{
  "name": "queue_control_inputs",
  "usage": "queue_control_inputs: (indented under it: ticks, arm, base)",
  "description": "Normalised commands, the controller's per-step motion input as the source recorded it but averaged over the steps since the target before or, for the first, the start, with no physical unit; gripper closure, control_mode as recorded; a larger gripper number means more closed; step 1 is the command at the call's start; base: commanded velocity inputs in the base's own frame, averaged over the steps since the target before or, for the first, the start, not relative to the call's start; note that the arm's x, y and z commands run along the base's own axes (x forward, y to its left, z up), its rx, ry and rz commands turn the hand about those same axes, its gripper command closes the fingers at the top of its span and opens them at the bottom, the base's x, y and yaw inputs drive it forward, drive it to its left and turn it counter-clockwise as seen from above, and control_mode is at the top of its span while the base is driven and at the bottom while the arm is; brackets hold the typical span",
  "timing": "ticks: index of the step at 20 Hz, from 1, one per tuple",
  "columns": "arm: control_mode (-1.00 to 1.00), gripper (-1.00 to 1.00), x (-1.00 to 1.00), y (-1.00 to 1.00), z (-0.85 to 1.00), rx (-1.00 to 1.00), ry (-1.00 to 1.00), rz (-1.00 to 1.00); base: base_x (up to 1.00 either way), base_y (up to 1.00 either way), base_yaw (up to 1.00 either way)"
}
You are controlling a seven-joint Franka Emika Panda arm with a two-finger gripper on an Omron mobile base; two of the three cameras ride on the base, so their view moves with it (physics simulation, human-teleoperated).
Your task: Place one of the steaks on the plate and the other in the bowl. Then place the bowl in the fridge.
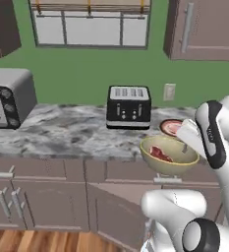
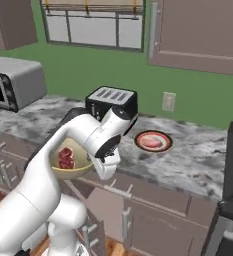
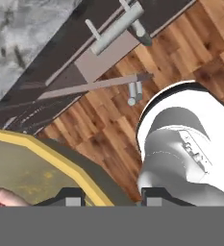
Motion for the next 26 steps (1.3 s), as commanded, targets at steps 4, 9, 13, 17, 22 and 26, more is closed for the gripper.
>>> queue_control_inputs:
  ticks: [4,9,13,17,22,26]
  arm:
    - [1.00,1.00,0.00,0.00,0.00,0.00,0.00,0.00]
    - [1.00,1.00,0.00,0.00,0.00,0.00,0.00,0.00]
    - [1.00,1.00,0.00,0.00,0.00,0.00,0.00,0.00]
    - [1.00,1.00,0.00,0.00,0.00,0.00,0.00,0.00]
    - [1.00,1.00,0.00,0.00,0.00,0.00,0.00,0.00]
    - [1.00,1.00,0.00,0.00,0.00,0.00,0.00,0.00]
  base:
    - [0.06,0.46,0.81]
    - [-0.13,0.97,0.78]
    - [-0.18,0.91,0.91]
    - [-0.04,0.80,0.92]
    - [0.00,0.53,0.98]
    - [0.07,0.51,0.91]
